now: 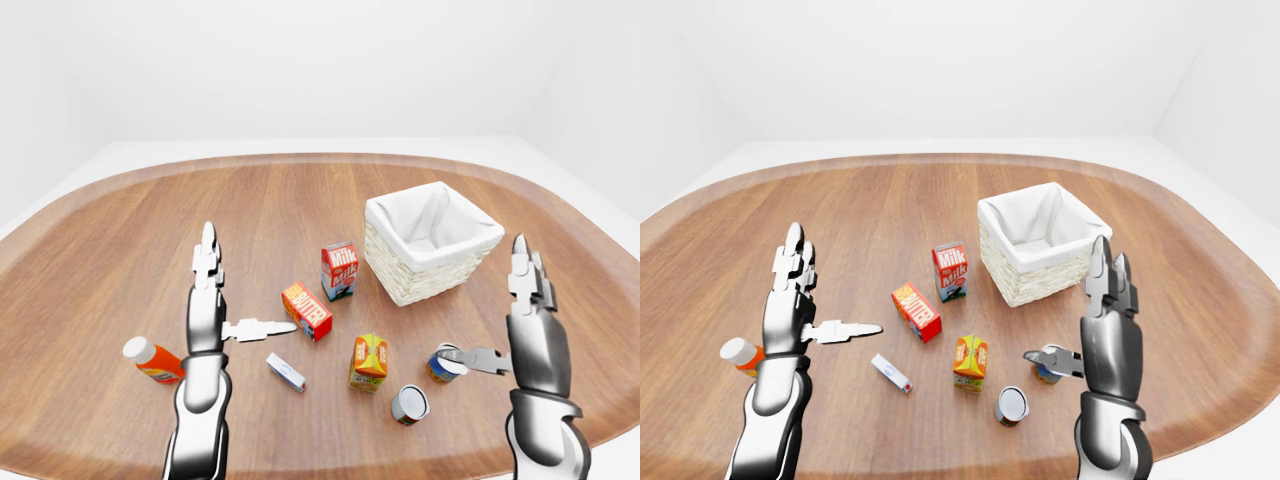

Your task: Pick up the alphabet soup and the tomato sauce, and put them in the basket.

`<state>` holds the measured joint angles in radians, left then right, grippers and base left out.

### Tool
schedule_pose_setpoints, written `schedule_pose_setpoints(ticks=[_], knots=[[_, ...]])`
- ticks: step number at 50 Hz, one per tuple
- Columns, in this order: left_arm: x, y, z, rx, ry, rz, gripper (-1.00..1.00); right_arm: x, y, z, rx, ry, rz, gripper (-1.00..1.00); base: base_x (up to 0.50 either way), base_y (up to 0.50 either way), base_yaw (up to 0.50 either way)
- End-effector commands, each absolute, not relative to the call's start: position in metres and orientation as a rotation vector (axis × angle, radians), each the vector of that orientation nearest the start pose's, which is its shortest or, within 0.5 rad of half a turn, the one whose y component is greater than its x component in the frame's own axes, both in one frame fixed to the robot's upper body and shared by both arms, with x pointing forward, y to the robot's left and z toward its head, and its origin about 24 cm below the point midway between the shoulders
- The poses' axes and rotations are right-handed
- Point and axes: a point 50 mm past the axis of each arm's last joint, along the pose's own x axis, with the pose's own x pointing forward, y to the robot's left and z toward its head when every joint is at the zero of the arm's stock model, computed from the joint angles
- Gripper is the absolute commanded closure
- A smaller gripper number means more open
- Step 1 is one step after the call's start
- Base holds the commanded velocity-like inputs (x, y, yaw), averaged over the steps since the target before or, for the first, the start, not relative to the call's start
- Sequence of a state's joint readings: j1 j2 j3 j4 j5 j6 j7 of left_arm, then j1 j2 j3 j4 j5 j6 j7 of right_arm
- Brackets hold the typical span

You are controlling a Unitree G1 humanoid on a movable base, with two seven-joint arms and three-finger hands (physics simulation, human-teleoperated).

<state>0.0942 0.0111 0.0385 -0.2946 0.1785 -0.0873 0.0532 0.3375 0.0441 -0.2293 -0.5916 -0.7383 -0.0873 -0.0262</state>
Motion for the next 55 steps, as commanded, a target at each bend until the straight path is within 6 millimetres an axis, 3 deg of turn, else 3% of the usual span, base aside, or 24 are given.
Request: schedule_pose_setpoints(ticks=[1,17,37,55], knots=[[0.229,0.166,0.098,0.197,-0.297,0.124,-1.0,0.167,-0.212,0.117,-1.004,-0.211,-0.472,-1.0,0.0,0.0,0.0],[0.229,0.167,0.097,0.196,-0.291,0.124,-1.0,0.168,-0.206,0.112,-1.253,-0.169,-0.395,-1.0,0.0,0.0,0.0],[0.23,0.167,0.097,0.197,-0.29,0.125,-1.0,0.165,-0.211,0.096,-1.243,-0.045,-0.308,-1.0,0.0,0.0,0.0],[0.23,0.167,0.098,0.198,-0.293,0.127,-1.0,0.166,-0.217,0.07,-1.316,0.063,-0.241,-1.0,0.0,0.0,0.0]])
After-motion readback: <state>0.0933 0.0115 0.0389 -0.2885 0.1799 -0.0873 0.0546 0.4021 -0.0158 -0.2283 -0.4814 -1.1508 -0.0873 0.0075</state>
